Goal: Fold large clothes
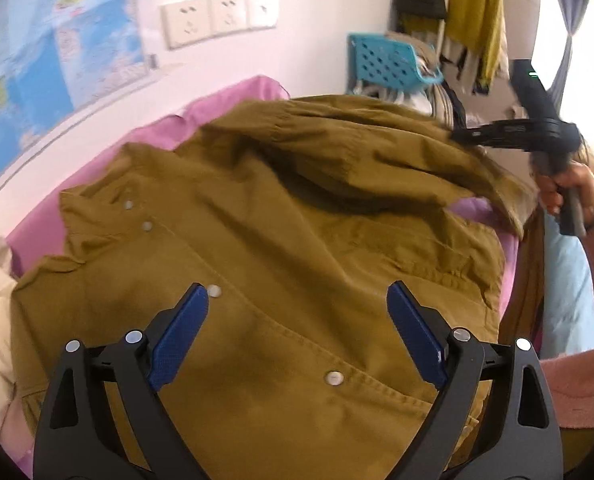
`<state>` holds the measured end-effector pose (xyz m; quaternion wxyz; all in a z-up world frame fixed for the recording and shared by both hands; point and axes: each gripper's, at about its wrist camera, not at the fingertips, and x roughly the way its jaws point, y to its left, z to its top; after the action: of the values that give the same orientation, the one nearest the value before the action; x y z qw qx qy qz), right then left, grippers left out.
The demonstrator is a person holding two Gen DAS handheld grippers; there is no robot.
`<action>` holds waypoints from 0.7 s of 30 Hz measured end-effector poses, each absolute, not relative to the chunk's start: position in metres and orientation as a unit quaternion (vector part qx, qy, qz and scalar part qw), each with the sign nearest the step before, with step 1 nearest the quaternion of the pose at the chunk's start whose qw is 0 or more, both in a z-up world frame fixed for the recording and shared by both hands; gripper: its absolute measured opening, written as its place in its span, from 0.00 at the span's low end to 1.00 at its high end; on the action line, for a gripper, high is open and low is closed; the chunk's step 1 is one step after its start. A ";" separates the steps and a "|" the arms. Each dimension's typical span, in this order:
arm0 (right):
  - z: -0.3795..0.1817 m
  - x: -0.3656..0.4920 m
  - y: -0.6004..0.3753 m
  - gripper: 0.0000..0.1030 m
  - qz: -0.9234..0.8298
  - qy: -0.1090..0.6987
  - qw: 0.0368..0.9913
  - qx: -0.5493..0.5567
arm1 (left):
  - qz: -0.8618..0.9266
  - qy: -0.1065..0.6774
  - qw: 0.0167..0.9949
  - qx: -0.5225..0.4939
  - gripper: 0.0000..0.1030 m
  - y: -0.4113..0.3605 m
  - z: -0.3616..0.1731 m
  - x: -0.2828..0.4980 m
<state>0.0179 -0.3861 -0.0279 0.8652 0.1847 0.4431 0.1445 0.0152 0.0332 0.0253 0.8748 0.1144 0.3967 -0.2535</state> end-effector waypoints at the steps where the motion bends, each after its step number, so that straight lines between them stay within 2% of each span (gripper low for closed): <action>1: -0.040 0.019 -0.392 0.58 0.134 0.452 0.859 0.198 | -0.256 0.400 0.872 0.116 0.87 0.028 0.022 0.014; 3: -0.052 0.004 -0.403 0.65 0.118 0.444 0.863 0.208 | -0.254 0.402 0.872 0.118 0.87 0.026 0.020 0.013; 6: -0.050 -0.020 -0.413 0.89 0.125 0.416 0.874 0.218 | -0.249 0.411 0.870 0.108 0.87 0.028 0.015 0.015; 7: -0.050 -0.025 -0.413 0.94 0.132 0.412 0.877 0.210 | -0.246 0.415 0.869 0.104 0.87 0.030 0.013 0.017; 12: -0.068 -0.030 -0.397 0.93 0.130 0.455 0.877 0.086 | -0.234 0.431 0.867 0.092 0.87 0.034 0.006 0.029; 14: -0.077 -0.022 -0.394 0.55 0.127 0.473 0.869 0.065 | -0.229 0.430 0.869 0.091 0.87 0.034 0.006 0.033; 16: -0.068 -0.016 -0.403 0.03 0.126 0.462 0.875 0.074 | -0.226 0.430 0.870 0.084 0.87 0.034 0.008 0.035; 21: 0.014 -0.002 -0.438 0.03 0.029 0.371 0.926 0.066 | -0.218 0.418 0.879 0.076 0.87 0.044 0.019 0.035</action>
<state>-0.0023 -0.4380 0.0140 0.9258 0.0661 0.3709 0.0293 0.0349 0.0438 0.0186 0.8787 0.0762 0.4179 -0.2179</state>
